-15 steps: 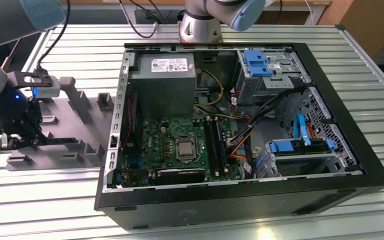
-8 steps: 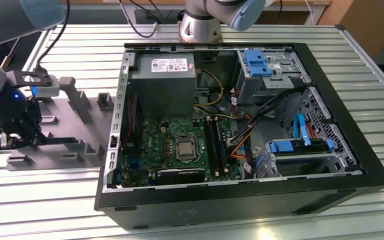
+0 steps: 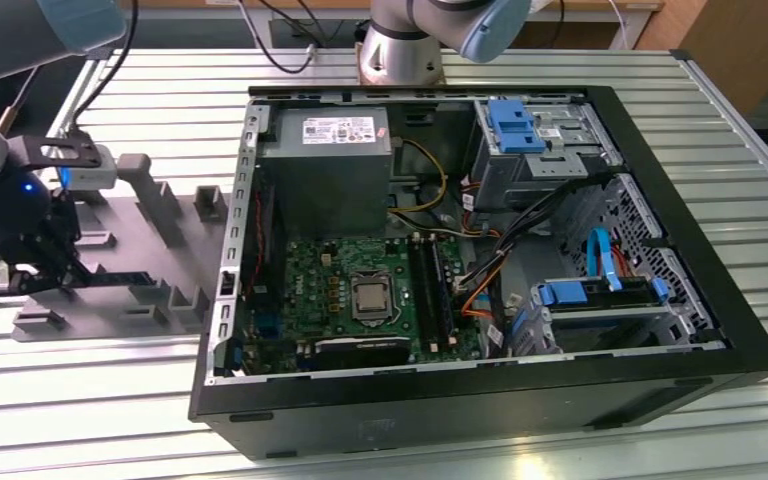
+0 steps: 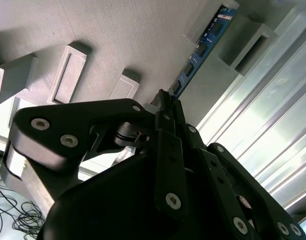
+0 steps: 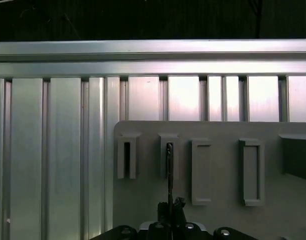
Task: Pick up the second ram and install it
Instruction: 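Pick up the second ram and move it above second insertion slot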
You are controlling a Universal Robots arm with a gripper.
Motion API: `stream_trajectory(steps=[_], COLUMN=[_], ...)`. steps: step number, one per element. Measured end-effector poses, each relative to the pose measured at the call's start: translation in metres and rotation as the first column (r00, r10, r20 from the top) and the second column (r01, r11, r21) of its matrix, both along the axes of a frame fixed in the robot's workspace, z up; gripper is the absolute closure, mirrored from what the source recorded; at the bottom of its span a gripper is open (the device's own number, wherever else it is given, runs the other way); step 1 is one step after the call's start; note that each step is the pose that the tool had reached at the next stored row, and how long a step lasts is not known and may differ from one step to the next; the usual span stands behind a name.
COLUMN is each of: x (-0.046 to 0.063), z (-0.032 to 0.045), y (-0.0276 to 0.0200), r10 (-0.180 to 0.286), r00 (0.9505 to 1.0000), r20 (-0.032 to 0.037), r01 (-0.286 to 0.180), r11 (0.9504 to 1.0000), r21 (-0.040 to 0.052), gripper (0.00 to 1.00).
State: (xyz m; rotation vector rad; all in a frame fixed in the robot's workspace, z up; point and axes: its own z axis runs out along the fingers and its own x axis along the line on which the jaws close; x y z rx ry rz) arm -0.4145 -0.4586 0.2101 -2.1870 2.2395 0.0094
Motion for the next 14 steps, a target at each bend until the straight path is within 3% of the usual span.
stream_trajectory(steps=[14], x=[0.000], z=[0.0138], y=[0.0000], r10=[0.000], r00=[1.0000], r20=[0.0003], r01=[0.000], r11=[1.0000], r21=[0.0000], gripper=[0.86])
